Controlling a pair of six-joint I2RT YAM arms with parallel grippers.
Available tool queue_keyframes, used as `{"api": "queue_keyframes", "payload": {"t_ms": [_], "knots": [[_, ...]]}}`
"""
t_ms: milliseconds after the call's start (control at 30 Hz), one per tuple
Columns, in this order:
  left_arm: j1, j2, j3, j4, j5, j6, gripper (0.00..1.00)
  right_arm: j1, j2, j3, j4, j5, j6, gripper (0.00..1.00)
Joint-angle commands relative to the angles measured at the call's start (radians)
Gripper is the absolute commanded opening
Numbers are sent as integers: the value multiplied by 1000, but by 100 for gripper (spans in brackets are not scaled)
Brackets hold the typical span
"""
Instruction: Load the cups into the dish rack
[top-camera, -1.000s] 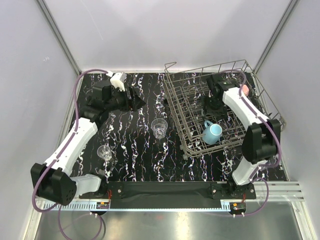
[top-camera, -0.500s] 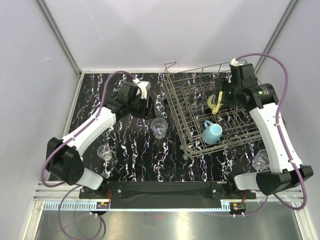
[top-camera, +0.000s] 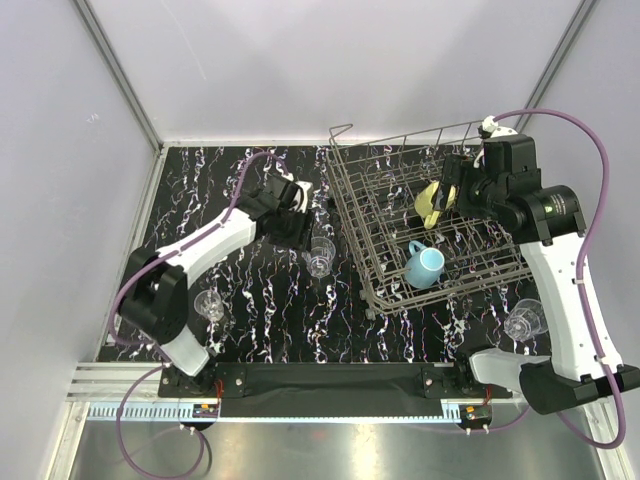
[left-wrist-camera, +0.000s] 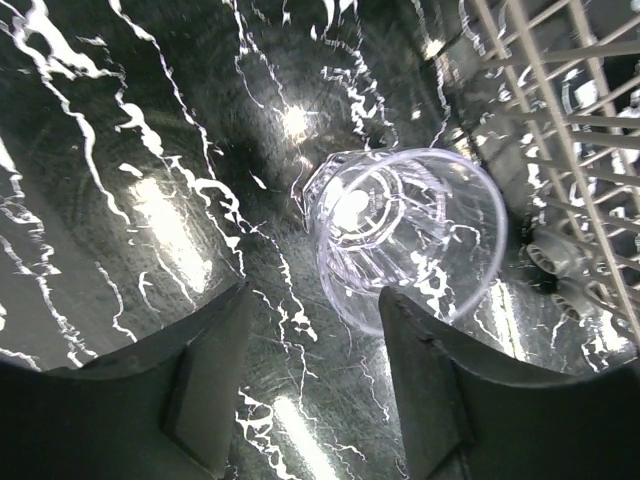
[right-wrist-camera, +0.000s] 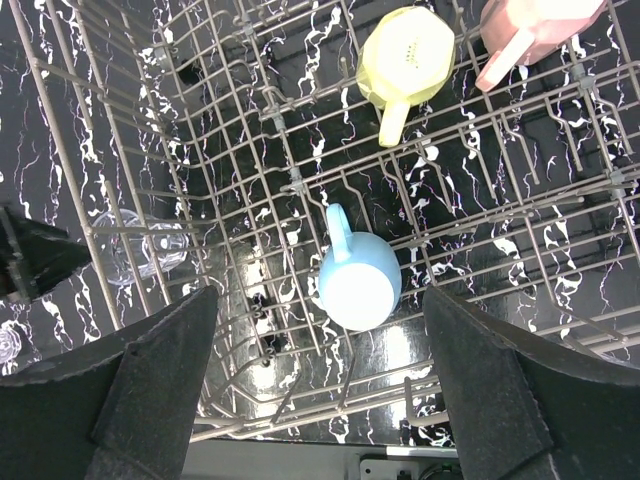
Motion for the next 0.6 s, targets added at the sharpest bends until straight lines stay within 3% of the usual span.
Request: {"api": "queue_keyframes", "payload": {"t_ms": [0, 233, 467, 567], "knots": [[1, 51, 41, 29, 14, -2, 57, -5, -21, -2, 33, 35, 0, 91], [1, 112, 59, 14, -9, -14, 44, -3, -51, -19, 39, 57, -9, 92], [1, 91, 65, 15, 14, -16, 3, -5, -44, -36, 37, 61, -8, 93], [3, 51, 62, 12, -1, -10, 0, -5, -36, -40, 37, 46, -3, 93]]}}
